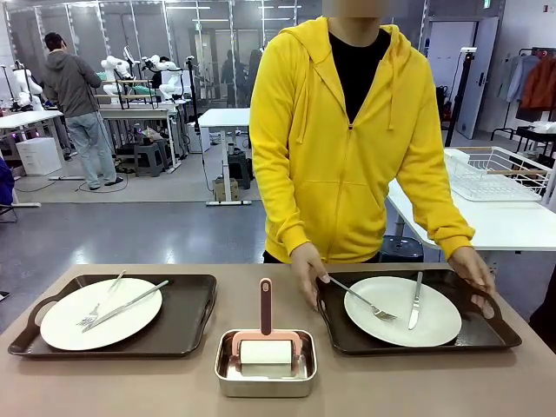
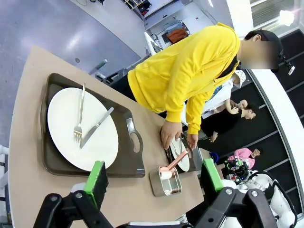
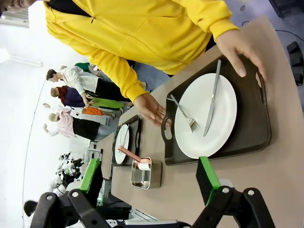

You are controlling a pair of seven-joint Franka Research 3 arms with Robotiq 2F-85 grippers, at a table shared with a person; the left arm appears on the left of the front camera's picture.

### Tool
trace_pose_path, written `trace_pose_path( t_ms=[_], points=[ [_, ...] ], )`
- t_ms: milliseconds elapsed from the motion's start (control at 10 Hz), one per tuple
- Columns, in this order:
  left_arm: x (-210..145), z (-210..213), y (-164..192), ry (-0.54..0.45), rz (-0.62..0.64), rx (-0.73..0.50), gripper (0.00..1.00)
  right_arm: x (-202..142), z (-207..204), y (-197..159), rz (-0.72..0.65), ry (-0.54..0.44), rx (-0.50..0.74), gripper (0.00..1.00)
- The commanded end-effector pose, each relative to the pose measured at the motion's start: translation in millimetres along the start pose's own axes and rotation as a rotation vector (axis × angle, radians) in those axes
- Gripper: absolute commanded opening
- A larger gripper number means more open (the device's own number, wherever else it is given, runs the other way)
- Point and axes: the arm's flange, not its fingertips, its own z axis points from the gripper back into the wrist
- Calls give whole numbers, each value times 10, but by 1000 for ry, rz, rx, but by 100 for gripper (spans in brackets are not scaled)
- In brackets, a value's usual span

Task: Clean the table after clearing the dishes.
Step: When the left (or right) Handle tray is removed, use the left hand (or right hand) to clean the left (or right) side of the table with the Lint Roller.

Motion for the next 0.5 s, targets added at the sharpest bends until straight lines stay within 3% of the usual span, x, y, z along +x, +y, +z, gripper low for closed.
trace_pose_path(
  t_ms=[0,400],
  points=[
    [-6,34,4,-9,-7,-4,100,1,-1,11,8,-4,13,100],
    [-6,34,4,-9,-7,-4,100,1,-1,11,8,-4,13,100]
  ],
)
